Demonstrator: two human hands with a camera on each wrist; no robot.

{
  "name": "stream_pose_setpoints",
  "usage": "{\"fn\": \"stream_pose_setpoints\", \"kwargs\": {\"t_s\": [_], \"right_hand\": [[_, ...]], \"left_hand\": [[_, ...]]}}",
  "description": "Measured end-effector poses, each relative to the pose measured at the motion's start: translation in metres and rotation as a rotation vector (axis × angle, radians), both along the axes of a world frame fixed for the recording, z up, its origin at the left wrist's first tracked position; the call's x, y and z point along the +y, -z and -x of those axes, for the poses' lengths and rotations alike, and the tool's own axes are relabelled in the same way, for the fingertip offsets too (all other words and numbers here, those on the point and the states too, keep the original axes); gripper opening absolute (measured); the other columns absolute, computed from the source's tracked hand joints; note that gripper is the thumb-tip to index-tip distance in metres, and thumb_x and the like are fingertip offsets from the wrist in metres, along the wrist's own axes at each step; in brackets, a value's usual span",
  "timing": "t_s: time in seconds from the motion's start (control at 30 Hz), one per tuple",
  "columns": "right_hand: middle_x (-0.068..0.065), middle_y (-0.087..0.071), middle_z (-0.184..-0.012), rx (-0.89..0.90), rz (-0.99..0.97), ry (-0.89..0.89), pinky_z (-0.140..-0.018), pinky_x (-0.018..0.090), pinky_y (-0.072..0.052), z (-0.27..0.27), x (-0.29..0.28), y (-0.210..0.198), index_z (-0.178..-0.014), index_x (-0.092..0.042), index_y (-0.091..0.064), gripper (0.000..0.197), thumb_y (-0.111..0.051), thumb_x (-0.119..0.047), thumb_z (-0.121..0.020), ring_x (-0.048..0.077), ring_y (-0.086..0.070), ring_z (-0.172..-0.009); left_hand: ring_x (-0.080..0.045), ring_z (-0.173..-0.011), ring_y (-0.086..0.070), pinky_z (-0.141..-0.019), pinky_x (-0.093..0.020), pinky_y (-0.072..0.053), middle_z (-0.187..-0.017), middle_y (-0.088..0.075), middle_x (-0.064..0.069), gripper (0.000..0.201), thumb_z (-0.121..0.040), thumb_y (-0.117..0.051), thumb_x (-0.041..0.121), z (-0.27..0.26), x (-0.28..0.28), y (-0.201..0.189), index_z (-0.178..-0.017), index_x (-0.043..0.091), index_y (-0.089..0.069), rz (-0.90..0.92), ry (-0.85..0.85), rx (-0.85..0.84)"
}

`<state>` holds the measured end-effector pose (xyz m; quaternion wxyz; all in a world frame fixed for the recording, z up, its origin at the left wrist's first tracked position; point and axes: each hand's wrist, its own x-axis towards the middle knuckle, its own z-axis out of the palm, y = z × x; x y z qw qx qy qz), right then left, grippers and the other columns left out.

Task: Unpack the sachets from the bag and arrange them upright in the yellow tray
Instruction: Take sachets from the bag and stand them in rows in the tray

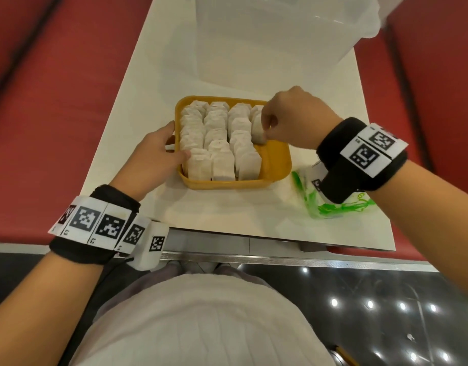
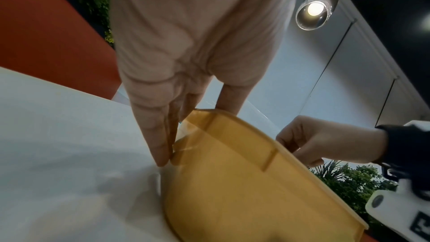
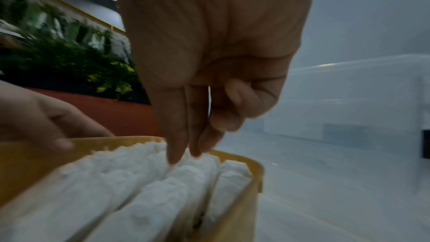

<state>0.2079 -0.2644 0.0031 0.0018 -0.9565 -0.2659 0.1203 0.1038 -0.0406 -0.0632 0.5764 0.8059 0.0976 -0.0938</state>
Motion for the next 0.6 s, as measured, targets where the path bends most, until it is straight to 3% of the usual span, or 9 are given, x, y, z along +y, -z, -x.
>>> {"fn": "stream_pose_setpoints", "kwargs": {"t_s": [0.1,0.17,0.27,0.4,0.47,0.6], "right_hand": [[-0.004,-0.049,-0.070,0.058,0.203,-0.044,-0.057,0.025,-0.037,0.018,0.012,0.003,-0.078,-0.018,-0.059,0.020,-0.069,-0.035,-0.082,0.022,-0.055,-0.073],[-0.002,-0.045,-0.076,0.049,0.288,-0.059,-0.062,0.029,-0.038,0.021,0.018,0.010,-0.083,-0.019,-0.056,0.021,-0.068,-0.036,-0.084,0.021,-0.051,-0.075],[0.003,-0.048,-0.093,0.085,0.328,-0.051,-0.069,0.032,-0.041,0.019,0.024,0.019,-0.097,-0.019,-0.057,0.013,-0.063,-0.026,-0.088,0.021,-0.049,-0.080],[0.002,-0.048,-0.097,0.117,0.280,-0.001,-0.073,0.031,-0.044,0.017,0.027,0.023,-0.112,-0.014,-0.061,0.026,-0.063,-0.024,-0.089,0.020,-0.048,-0.084],[0.001,-0.050,-0.096,0.111,0.247,0.029,-0.075,0.031,-0.047,0.017,0.026,0.024,-0.110,-0.014,-0.063,0.025,-0.065,-0.027,-0.088,0.020,-0.051,-0.085],[0.000,-0.065,-0.091,0.088,0.062,0.100,-0.069,0.030,-0.046,0.019,0.016,0.014,-0.087,-0.016,-0.068,0.017,-0.072,-0.033,-0.082,0.020,-0.060,-0.081]], "left_hand": [[-0.016,-0.119,-0.055,-0.102,-0.044,-0.048,-0.125,-0.062,0.003,0.050,-0.093,-0.057,0.007,0.001,-0.001,0.000,-0.138,0.027,-0.050,0.001,-0.009,0.001],[-0.016,-0.119,-0.055,-0.102,-0.045,-0.048,-0.125,-0.062,0.003,0.049,-0.093,-0.056,0.007,0.000,-0.001,0.000,-0.137,0.027,-0.051,-0.003,-0.007,0.003],[-0.017,-0.119,-0.055,-0.101,-0.045,-0.048,-0.124,-0.061,0.003,0.048,-0.093,-0.056,0.006,0.000,-0.001,0.001,-0.136,0.026,-0.051,0.008,-0.018,0.009],[-0.018,-0.120,-0.055,-0.101,-0.047,-0.047,-0.125,-0.062,0.001,0.047,-0.094,-0.056,0.008,0.001,-0.002,0.003,-0.136,0.026,-0.052,0.018,-0.028,0.012],[-0.018,-0.120,-0.055,-0.101,-0.047,-0.048,-0.126,-0.062,0.001,0.046,-0.094,-0.056,0.009,0.002,-0.002,0.004,-0.136,0.024,-0.052,0.013,-0.027,0.009],[-0.018,-0.121,-0.055,-0.095,-0.043,-0.052,-0.129,-0.060,-0.001,0.047,-0.094,-0.058,0.014,0.003,0.000,0.004,-0.139,0.023,-0.049,0.020,-0.007,0.041]]}}
